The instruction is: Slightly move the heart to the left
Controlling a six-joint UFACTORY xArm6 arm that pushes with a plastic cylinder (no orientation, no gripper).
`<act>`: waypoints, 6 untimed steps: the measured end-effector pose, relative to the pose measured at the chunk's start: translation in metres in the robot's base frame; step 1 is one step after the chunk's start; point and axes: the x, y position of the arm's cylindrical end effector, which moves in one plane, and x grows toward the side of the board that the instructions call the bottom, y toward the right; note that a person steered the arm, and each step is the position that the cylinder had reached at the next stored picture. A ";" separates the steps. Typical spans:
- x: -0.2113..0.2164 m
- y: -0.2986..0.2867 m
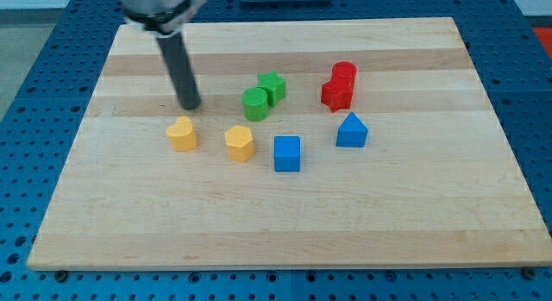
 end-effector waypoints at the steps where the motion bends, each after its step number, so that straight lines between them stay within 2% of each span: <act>1: 0.016 0.008; 2: 0.021 0.031; 3: 0.044 0.036; 4: 0.062 0.019; 6: 0.035 -0.016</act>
